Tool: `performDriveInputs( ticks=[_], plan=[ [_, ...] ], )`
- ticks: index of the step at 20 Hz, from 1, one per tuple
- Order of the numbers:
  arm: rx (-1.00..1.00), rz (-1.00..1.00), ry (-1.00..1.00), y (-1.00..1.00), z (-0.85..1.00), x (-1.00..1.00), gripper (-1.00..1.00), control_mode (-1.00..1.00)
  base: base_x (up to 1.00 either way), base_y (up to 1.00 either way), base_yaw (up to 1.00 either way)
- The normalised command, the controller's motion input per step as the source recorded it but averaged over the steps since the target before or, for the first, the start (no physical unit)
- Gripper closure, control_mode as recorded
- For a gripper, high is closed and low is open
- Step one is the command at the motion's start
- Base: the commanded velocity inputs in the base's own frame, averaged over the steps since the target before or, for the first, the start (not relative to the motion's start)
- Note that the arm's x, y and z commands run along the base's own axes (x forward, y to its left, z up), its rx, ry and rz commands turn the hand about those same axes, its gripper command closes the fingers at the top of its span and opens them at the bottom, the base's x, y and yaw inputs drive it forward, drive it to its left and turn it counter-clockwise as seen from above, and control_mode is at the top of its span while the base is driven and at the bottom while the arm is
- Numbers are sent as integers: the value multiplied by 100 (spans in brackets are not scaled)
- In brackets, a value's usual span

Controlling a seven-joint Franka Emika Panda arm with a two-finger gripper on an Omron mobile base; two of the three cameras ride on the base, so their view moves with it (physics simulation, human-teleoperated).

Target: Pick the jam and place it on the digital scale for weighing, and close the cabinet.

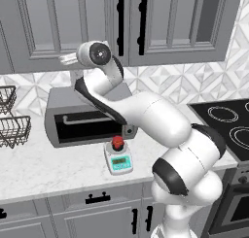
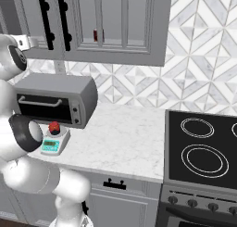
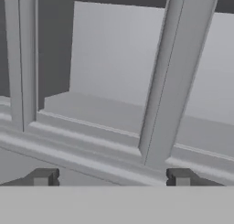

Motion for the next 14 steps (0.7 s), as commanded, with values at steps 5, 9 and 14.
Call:
performDriveInputs(
  ticks=[5, 9, 14],
  plan=[
    [7, 0, 0, -1, 0, 96, -100, -100, 0, 0, 0],
    [17, 0, 0, -52, 0, 8, -100, -100, 0, 0, 0],
    [22, 0, -9, -61, 3, 0, -100, -100, 0, 0, 0]
  ],
)
